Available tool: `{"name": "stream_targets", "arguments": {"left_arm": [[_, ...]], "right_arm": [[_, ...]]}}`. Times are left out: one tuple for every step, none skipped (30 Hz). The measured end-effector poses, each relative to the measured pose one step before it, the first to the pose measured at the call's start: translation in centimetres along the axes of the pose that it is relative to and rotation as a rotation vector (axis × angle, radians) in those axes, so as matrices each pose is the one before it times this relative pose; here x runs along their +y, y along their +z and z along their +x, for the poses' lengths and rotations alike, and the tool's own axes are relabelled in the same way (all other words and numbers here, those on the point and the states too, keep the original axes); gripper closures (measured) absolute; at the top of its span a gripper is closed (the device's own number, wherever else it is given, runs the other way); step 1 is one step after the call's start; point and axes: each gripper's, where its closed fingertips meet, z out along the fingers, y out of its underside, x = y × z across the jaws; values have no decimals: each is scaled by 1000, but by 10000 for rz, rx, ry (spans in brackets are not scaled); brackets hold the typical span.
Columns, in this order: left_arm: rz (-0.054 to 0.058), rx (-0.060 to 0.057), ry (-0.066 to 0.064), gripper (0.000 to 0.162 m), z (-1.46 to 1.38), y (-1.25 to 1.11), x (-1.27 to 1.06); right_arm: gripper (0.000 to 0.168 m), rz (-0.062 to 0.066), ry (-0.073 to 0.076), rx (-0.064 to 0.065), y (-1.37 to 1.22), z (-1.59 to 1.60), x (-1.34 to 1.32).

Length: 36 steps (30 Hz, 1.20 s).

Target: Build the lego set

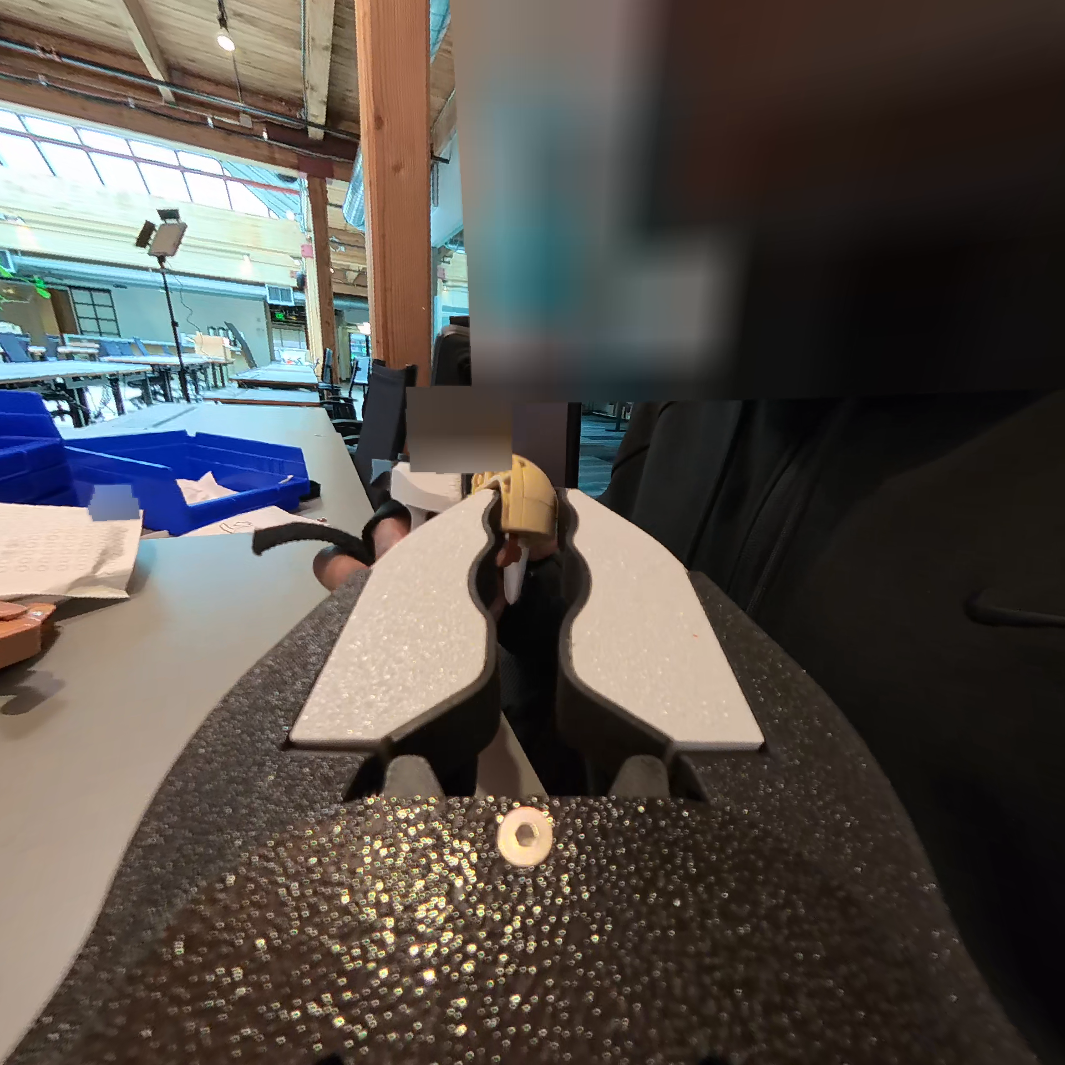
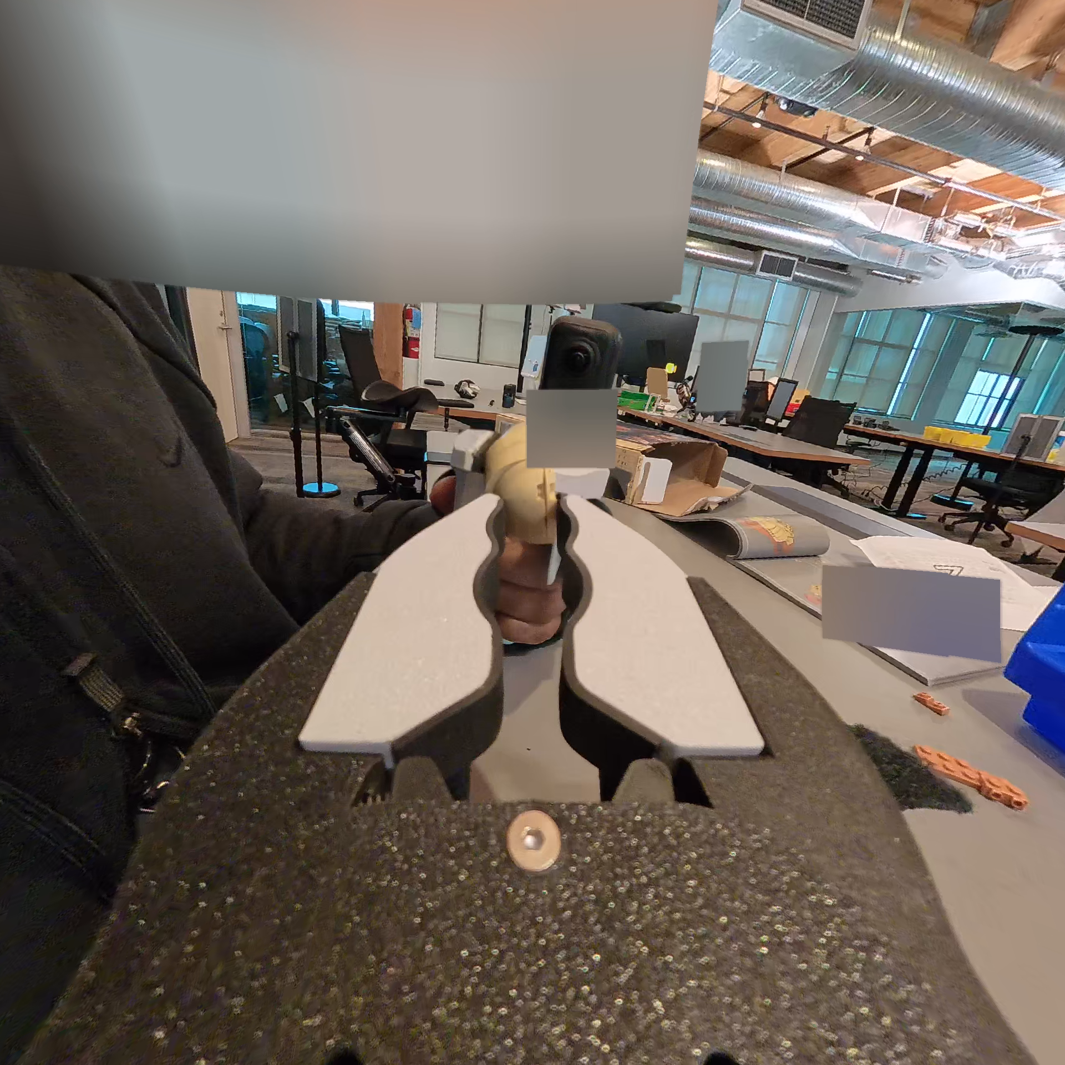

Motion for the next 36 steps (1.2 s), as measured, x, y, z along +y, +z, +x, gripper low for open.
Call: {"name": "stream_targets", "arguments": {"left_arm": [[-109, 29, -39, 145, 30, 5, 149], [-91, -9, -14, 145, -5, 19, 117], [-66, -30, -5, 145, -39, 6, 77], [-53, -6, -15, 145, -14, -8, 53], [-61, -3, 18, 145, 3, -21, 45], [-63, -59, 45, 145, -43, -40, 47], [-47, -42, -22, 145, -57, -37, 49], [-30, -9, -54, 145, -38, -53, 48], [-35, -21, -15, 145, -34, -27, 23], [-43, -45, 12, 145, -50, -15, 51], [-32, -4, -2, 145, -3, -21, 32], [-22, -10, -7, 145, -1, -4, 32], [-5, -8, 0, 145, -8, -13, 5], [-5, -2, -3, 145, 0, -3, 6], [-19, 24, -10, 145, 36, -2, 16], [-25, 5, -3, 145, 18, -15, 33], [-11, -26, 1, 145, -35, -8, 14], [-7, -9, -11, 145, -11, -19, 17], [-2, 7, -13, 145, -10, -9, -1], [6, 2, -15, 145, -13, -13, -13], [5, 19, -8, 145, 19, -1, 3], [-6, 36, 5, 145, 54, 0, -1], [5, -14, -2, 145, -27, -1, 2], [1, 15, -17, 145, 12, -5, -4], [-2, 18, 1, 145, 20, 8, 4], [10, -13, -11, 145, -23, -19, -8], [2, 30, -20, 145, 18, -19, -9], [-14, 2, 6, 145, 11, -17, 18], [13, -31, -12, 145, -45, -17, -13], [2, 29, -25, 145, 13, -2, 3], [2, -1, 3, 145, -14, 10, -12], [5, -10, -27, 145, -29, -18, -4], [4, 5, -8, 145, -7, -2, -9], [3, -6, -7, 145, -13, 0, -6], [2, 21, -4, 145, 21, -2, -3], [14, -11, -4, 145, -24, -14, -24]], "right_arm": [[152, 27, 28, -40, -38, -28, -41], [153, 13, 47, -36, -44, -5, -29], [153, -4, 32, -7, -28, 21, -4], [153, -23, 2, -2, -4, -4, 22], [153, -44, -21, 10, 6, -15, 59], [153, -57, -28, 45, 18, 36, 71], [153, -70, -13, 49, 2, 62, 79], [153, -61, 12, 13, 18, 25, 83], [153, -45, 17, 14, 3, 36, 48], [153, -51, 13, 11, -2, 34, 56], [153, -37, 9, -7, 6, 3, 45], [153, -29, -3, -1, 1, 0, 31], [153, -16, -26, 22, 7, -3, 7], [153, -15, -55, 30, 4, -3, 12], [153, -31, -54, 11, 2, -39, 32], [153, -37, -34, 12, -7, -9, 25], [153, -38, -24, 29, 2, 24, 40], [153, -27, -24, 28, -1, 13, 22], [153, -18, -11, 14, 7, 6, 14], [153, -8, -16, 16, 4, 3, -3], [153, -5, -20, 1, -5, -23, -10], [153, -10, 3, -25, 4, -35, 5], [154, 2, 9, 2, -6, 8, -13], [154, -9, 7, -13, -6, -11, 13], [154, -9, 13, -18, -13, -19, -8], [154, -30, 5, 9, 2, 11, 13], [154, -66, 12, -22, 19, -35, 44], [154, -29, 6, -3, -5, -3, -1], [154, 0, 5, 22, 0, 34, 11], [155, 11, -5, -12, -14, -21, -9], [155, 4, -11, 14, -6, 28, -16], [155, -14, -2, 9, 0, 12, 20], [155, 0, 17, -8, 2, 7, 4], [155, -1, -2, 0, -11, 3, 0], [155, 4, -14, -4, 1, -15, -8], [155, 21, -1, 15, 13, 28, -6]]}}
